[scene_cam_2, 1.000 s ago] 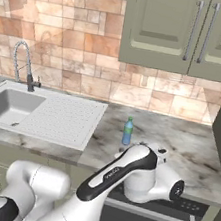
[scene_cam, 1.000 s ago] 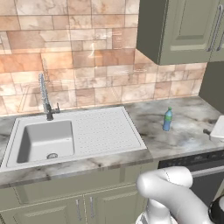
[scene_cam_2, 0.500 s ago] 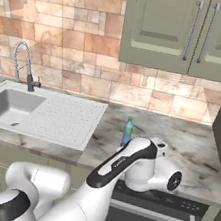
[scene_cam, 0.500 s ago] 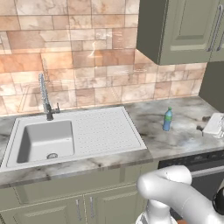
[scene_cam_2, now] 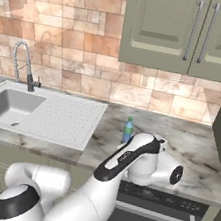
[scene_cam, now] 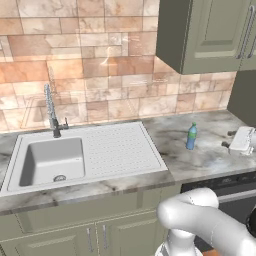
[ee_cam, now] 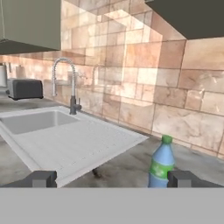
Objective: Take the bottled waters from the counter and place them in the freezer to freeze. Close the freezer door after placing the bottles.
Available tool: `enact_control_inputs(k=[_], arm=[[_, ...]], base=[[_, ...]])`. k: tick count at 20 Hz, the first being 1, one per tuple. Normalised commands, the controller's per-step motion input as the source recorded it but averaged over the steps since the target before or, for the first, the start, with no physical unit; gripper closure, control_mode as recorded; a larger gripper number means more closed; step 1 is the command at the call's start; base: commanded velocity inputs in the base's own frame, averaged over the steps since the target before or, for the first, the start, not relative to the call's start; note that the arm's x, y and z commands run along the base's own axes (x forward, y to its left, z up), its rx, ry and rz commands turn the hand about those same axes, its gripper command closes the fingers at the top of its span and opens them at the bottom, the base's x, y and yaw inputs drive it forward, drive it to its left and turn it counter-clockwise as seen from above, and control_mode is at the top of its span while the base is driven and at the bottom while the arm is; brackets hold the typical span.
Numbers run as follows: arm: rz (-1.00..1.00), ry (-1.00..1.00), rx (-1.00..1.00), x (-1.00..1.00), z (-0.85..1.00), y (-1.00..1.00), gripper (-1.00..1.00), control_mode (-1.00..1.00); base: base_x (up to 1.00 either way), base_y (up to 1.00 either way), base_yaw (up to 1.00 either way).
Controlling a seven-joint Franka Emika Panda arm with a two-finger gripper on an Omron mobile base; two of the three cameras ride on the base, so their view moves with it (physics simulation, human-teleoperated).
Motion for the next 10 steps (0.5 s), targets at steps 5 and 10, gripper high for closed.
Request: enact_control_inputs(k=[5, 10], arm=[[0.07, 0.0, 0.0, 0.21, 0.0, 0.0, -1.0, -1.0], [0.05, 0.0, 0.0, 0.27, 0.0, 0.08, -1.0, -1.0]], base=[[0.0, 0.0, 0.0], [0.0, 0.0, 0.0]])
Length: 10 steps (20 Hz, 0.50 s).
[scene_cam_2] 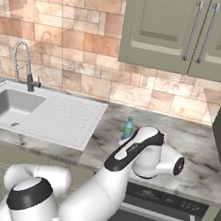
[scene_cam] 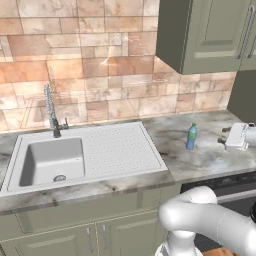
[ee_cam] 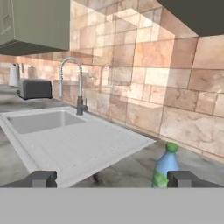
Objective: Take the bottled waters from the counter and place them in the freezer to freeze. Close the freezer door after placing the bottles.
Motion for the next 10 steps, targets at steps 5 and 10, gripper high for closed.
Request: enact_control_inputs(k=[5, 10], arm=[[0.01, 0.0, 0.0, 0.23, 0.0, 0.11, -1.0, -1.0], [0.01, 0.0, -0.01, 0.2, 0.0, 0.15, -1.0, -1.0]], base=[[0.0, 0.0, 0.0], [0.0, 0.0, 0.0]])
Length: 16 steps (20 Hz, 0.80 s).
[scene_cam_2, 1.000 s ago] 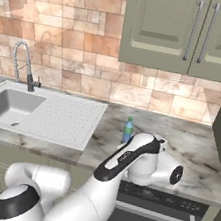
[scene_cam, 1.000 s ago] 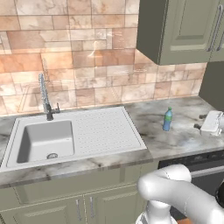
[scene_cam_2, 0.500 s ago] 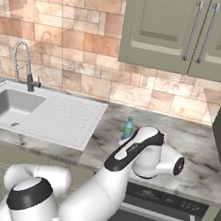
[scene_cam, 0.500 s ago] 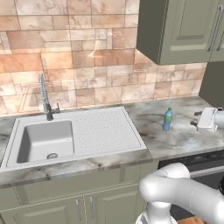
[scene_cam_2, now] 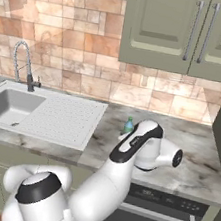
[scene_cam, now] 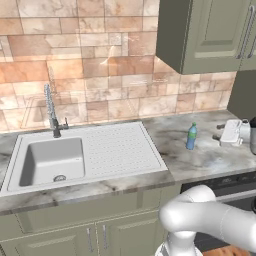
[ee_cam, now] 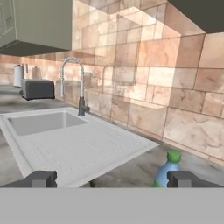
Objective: Take the bottled waters from the counter and place them in the freezer to freeze. Close the freezer door after placing the bottles.
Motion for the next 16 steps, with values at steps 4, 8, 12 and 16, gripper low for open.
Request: enact_control_inputs(k=[4, 8, 12, 16], arm=[[0.0, 0.0, 0.0, 0.19, -0.01, 0.0, -1.0, -1.0], [0.0, 0.0, 0.0, 0.14, -0.09, 0.0, -1.0, -1.0], [0.0, 0.02, 0.0, 0.09, -0.17, 0.0, -1.0, -1.0], [0.02, 0.07, 0.0, 0.1, -0.28, 0.0, -1.0, -1.0]], base=[[0.0, 0.0, 0.0], [0.0, 0.0, 0.0], [0.0, 0.0, 0.0], [0.0, 0.0, 0.0]])
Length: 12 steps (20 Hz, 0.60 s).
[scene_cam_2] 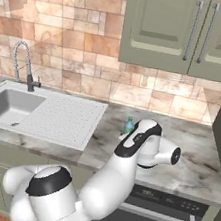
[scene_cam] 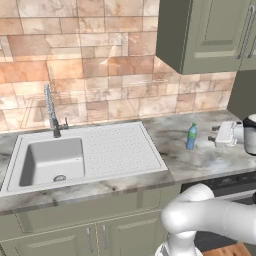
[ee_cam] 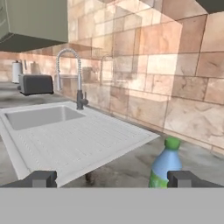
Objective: Take the bottled waters from the counter and place them in the freezer to freeze. Close the freezer door after placing the bottles.
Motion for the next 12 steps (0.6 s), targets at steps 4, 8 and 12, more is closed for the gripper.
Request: enact_control_inputs(k=[4, 8, 12], arm=[[0.0, 0.05, 0.0, 0.11, -0.14, 0.0, -1.0, -1.0], [0.0, 0.12, 0.0, 0.18, -0.15, 0.0, -1.0, -1.0], [0.0, 0.11, 0.0, 0.08, -0.18, 0.0, -1.0, -1.0]], base=[[0.0, 0.0, 0.0], [0.0, 0.0, 0.0], [0.0, 0.0, 0.0]])
